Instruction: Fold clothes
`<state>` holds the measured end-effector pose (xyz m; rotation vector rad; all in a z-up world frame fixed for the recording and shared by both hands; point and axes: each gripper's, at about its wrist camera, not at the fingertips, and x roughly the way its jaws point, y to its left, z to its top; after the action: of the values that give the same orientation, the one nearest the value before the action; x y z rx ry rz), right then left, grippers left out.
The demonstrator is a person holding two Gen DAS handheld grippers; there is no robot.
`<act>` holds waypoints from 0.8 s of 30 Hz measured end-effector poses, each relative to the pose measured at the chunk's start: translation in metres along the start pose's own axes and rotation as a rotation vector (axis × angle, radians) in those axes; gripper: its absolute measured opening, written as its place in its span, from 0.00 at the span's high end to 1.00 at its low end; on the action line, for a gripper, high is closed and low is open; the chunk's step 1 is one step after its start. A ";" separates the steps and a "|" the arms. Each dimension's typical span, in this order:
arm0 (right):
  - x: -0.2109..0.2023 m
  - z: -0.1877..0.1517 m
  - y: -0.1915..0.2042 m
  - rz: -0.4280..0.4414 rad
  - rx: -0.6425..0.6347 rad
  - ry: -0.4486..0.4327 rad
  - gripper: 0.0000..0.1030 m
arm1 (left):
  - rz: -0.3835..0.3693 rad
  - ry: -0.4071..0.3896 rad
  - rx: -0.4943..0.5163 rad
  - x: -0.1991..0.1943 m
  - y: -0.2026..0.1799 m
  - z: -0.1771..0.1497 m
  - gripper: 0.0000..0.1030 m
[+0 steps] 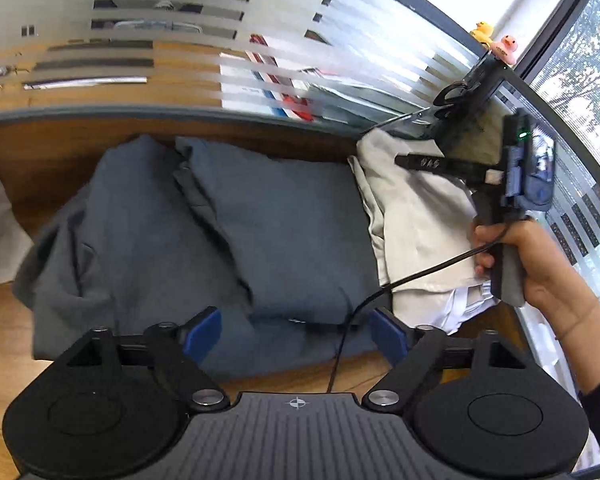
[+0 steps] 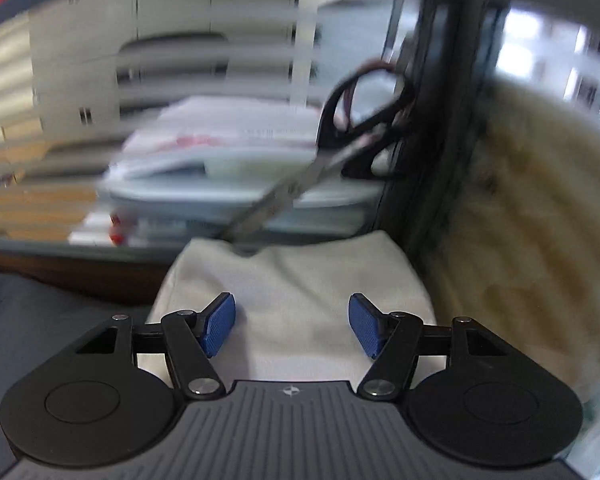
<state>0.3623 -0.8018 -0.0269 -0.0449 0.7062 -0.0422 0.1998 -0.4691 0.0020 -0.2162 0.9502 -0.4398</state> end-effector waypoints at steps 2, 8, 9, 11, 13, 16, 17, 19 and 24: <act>0.004 -0.003 0.003 -0.006 -0.015 0.004 0.33 | 0.009 -0.010 0.015 -0.006 0.000 -0.002 0.11; -0.031 0.001 0.004 -0.009 0.000 -0.027 0.31 | 0.015 -0.021 0.060 -0.018 -0.003 -0.010 0.05; -0.040 0.001 0.003 -0.012 0.003 -0.033 0.30 | 0.012 -0.021 0.067 -0.020 -0.004 -0.012 0.04; -0.058 -0.005 0.003 -0.019 0.015 -0.040 0.28 | 0.005 -0.024 0.081 -0.025 -0.006 -0.016 0.04; -0.075 -0.013 0.002 -0.024 0.028 -0.040 0.28 | 0.001 -0.025 0.093 -0.030 -0.008 -0.021 0.04; -0.093 -0.031 0.001 -0.031 0.057 -0.031 0.26 | -0.003 -0.026 0.107 -0.039 -0.009 -0.027 0.03; -0.098 -0.037 -0.001 -0.033 0.067 -0.027 0.26 | -0.004 -0.026 0.112 -0.042 -0.009 -0.029 0.03; -0.101 -0.049 -0.001 -0.039 0.081 -0.008 0.26 | -0.003 -0.026 0.122 -0.048 -0.008 -0.033 0.02; -0.088 -0.073 0.004 -0.055 0.059 0.044 0.25 | 0.014 -0.029 0.130 -0.063 -0.003 -0.045 0.01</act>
<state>0.2479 -0.7953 -0.0258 -0.0074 0.7469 -0.1167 0.1303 -0.4429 0.0237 -0.0976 0.8913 -0.4827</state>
